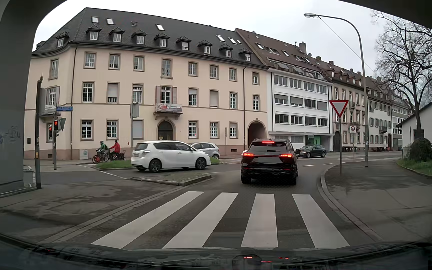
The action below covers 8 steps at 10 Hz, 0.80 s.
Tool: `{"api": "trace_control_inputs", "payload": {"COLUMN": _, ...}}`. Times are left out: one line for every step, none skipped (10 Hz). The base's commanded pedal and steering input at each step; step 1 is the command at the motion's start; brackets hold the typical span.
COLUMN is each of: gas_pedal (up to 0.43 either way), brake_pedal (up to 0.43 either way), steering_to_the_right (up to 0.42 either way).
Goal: Follow the waypoints while adhering to traffic rules and regulations
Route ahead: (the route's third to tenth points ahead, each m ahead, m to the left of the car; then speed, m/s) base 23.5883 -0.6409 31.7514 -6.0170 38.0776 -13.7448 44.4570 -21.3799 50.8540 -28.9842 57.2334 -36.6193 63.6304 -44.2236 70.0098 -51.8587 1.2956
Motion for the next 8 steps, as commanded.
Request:
{"api": "trace_control_inputs", "payload": {"gas_pedal": 0.000, "brake_pedal": 0.232, "steering_to_the_right": 0.101}}
{"api": "trace_control_inputs", "payload": {"gas_pedal": 0.000, "brake_pedal": 0.238, "steering_to_the_right": 0.101}}
{"api": "trace_control_inputs", "payload": {"gas_pedal": 0.000, "brake_pedal": 0.238, "steering_to_the_right": 0.101}}
{"api": "trace_control_inputs", "payload": {"gas_pedal": 0.000, "brake_pedal": 0.232, "steering_to_the_right": 0.100}}
{"api": "trace_control_inputs", "payload": {"gas_pedal": 0.000, "brake_pedal": 0.195, "steering_to_the_right": 0.097}}
{"api": "trace_control_inputs", "payload": {"gas_pedal": 0.000, "brake_pedal": 0.128, "steering_to_the_right": 0.097}}
{"api": "trace_control_inputs", "payload": {"gas_pedal": 0.000, "brake_pedal": 0.104, "steering_to_the_right": 0.099}}
{"api": "trace_control_inputs", "payload": {"gas_pedal": 0.000, "brake_pedal": 0.110, "steering_to_the_right": 0.101}}
